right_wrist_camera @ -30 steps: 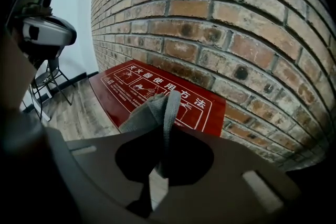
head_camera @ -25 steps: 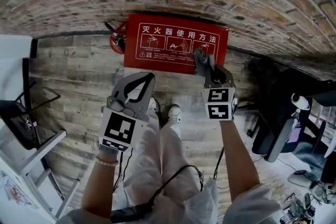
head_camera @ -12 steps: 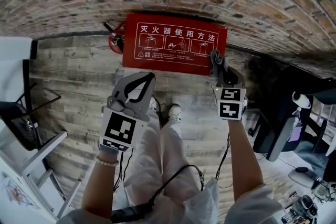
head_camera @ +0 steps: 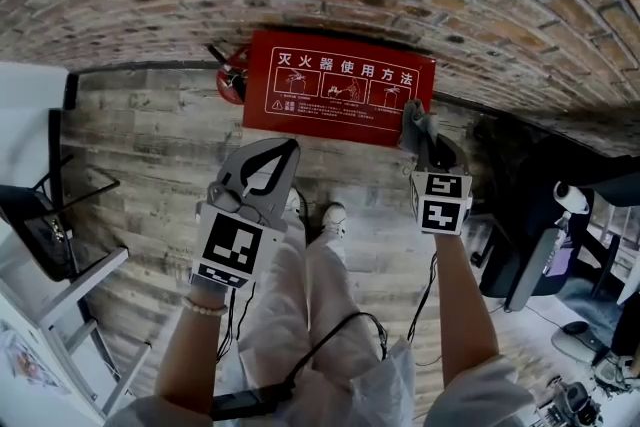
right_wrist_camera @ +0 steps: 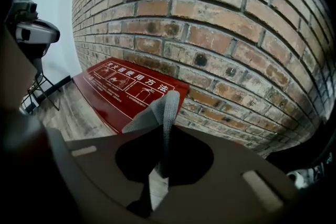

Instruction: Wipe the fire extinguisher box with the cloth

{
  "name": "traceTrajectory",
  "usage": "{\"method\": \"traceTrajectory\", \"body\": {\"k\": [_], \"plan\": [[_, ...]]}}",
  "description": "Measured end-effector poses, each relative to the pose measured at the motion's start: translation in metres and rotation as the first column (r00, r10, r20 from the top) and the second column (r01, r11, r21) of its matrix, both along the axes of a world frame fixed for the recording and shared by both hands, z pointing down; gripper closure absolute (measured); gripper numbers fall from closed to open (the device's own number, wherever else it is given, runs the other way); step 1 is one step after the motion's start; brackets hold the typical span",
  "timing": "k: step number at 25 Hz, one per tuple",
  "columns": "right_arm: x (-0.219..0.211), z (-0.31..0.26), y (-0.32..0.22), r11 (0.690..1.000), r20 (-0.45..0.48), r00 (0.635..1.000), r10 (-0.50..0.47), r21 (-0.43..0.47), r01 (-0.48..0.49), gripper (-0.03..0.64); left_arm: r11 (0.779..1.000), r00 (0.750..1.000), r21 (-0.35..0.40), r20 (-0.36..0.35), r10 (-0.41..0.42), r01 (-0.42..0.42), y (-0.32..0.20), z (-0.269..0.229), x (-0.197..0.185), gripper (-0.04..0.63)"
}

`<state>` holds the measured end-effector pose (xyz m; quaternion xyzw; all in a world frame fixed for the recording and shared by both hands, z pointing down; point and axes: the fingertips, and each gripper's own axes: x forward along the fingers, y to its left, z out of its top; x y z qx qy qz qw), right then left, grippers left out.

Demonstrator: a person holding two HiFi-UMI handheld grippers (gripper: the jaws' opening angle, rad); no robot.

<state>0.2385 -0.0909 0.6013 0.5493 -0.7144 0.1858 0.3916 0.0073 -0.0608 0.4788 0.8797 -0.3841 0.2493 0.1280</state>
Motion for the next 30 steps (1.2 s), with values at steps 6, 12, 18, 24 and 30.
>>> {"method": "traceTrajectory", "body": {"k": [6, 12, 18, 24, 30], "plan": [[-0.021, -0.056, 0.008, 0.998, 0.056, 0.998, -0.023, 0.054, 0.020, 0.597, 0.999, 1.000, 0.043, -0.002, -0.001, 0.001, 0.004, -0.046, -0.005, 0.598], [-0.045, -0.136, 0.012, 0.989, 0.117, 0.991, -0.060, 0.143, 0.043, 0.598, 0.995, 1.000, 0.093, 0.002, 0.021, -0.021, 0.010, -0.105, -0.008, 0.598], [-0.061, -0.221, 0.013, 0.965, 0.133, 0.984, -0.118, 0.249, 0.082, 0.598, 0.988, 1.000, 0.154, -0.020, -0.004, 0.007, 0.011, -0.171, -0.017, 0.598], [-0.069, -0.299, 0.016, 0.929, 0.124, 0.979, -0.164, 0.353, 0.111, 0.598, 0.975, 1.000, 0.220, 0.007, -0.002, 0.001, 0.015, -0.228, -0.024, 0.598], [-0.073, -0.353, 0.030, 0.903, 0.147, 0.972, -0.184, 0.416, 0.108, 0.598, 0.968, 1.000, 0.250, -0.021, -0.019, 0.023, 0.024, -0.268, -0.027, 0.598]]}}
